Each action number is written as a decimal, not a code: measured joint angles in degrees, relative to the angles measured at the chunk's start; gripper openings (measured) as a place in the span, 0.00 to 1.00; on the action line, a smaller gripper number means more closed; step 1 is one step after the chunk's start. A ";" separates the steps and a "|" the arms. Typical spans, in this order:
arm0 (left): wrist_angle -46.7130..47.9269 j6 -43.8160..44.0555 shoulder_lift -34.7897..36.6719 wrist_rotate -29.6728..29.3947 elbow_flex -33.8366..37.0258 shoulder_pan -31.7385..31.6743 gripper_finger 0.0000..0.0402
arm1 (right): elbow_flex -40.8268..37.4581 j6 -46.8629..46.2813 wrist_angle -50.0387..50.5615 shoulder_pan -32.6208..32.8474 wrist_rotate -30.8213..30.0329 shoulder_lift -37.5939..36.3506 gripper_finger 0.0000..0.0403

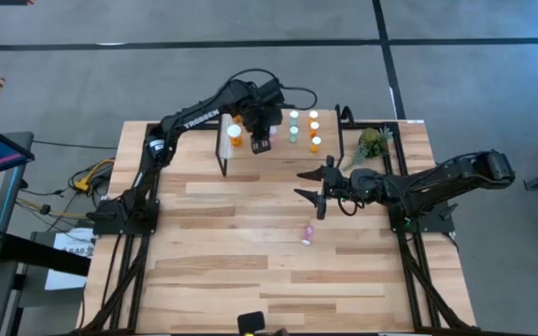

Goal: Pick and place medicine bottles onto shelf by color
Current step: Put the pink pill bottle on the shelf aligned with the pink pill bottles

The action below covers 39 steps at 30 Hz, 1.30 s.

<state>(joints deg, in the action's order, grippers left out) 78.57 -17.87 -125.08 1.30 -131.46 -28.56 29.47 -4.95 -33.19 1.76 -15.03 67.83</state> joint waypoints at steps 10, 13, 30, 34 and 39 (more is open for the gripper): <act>3.64 0.59 2.50 -5.18 0.00 0.00 0.36 | 0.00 0.00 0.20 0.00 0.00 0.00 0.62; 3.47 0.93 4.98 -3.65 0.00 0.62 0.37 | 0.00 0.24 0.48 0.00 0.00 0.00 0.62; -5.75 -0.43 19.91 -1.56 2.56 15.14 0.38 | 0.00 1.00 15.89 3.99 0.00 -8.22 0.62; -13.57 -0.97 23.49 -1.48 11.37 18.18 0.38 | 0.00 0.45 21.08 5.66 0.00 -10.76 0.62; -26.45 -0.79 31.01 -2.23 28.12 20.78 0.38 | 0.00 -1.06 25.76 7.92 0.02 -11.87 0.62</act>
<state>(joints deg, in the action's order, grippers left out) 52.13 -18.65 -94.07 -0.93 -103.34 -7.78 29.47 -6.01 -7.42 9.68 -15.00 55.96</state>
